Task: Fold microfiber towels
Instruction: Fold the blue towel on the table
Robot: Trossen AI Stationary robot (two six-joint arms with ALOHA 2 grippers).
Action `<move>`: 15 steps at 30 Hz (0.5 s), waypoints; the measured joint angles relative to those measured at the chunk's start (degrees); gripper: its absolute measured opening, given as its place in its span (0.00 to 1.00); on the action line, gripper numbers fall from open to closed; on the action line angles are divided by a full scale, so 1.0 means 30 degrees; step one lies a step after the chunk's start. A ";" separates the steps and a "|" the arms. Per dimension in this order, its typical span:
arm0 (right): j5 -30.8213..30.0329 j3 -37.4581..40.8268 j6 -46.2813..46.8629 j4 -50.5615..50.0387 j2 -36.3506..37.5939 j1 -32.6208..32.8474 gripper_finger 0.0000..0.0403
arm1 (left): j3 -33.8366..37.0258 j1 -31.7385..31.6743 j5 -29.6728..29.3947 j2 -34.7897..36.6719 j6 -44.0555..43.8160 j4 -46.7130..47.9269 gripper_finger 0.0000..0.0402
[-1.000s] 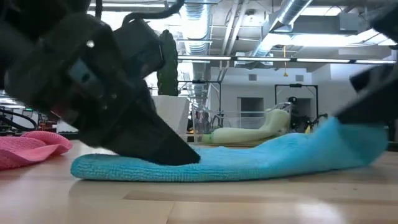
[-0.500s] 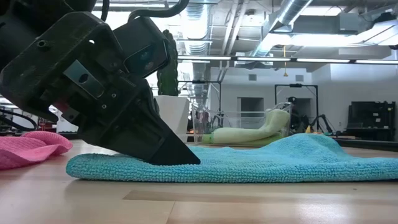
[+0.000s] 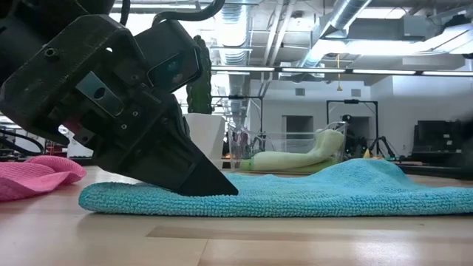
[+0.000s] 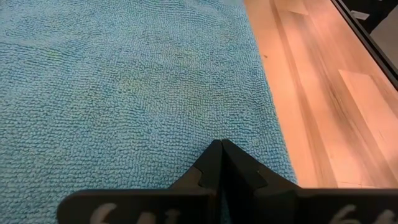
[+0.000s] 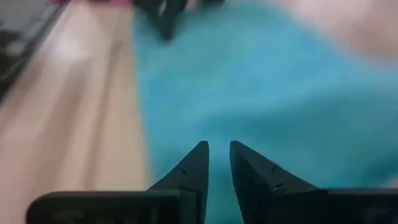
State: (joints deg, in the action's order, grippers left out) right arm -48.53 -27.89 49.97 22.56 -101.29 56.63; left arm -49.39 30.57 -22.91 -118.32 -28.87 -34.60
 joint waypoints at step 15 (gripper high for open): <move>-0.9646 0.0347 -0.2784 -0.3347 0.3783 0.0331 0.03 | 0.0015 -0.0236 -0.0112 -0.0007 0.0402 0.0134 0.00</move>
State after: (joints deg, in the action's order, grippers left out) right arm -77.46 -26.85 41.62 12.52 -89.94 57.63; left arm -49.34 29.86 -23.24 -118.34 -27.67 -34.20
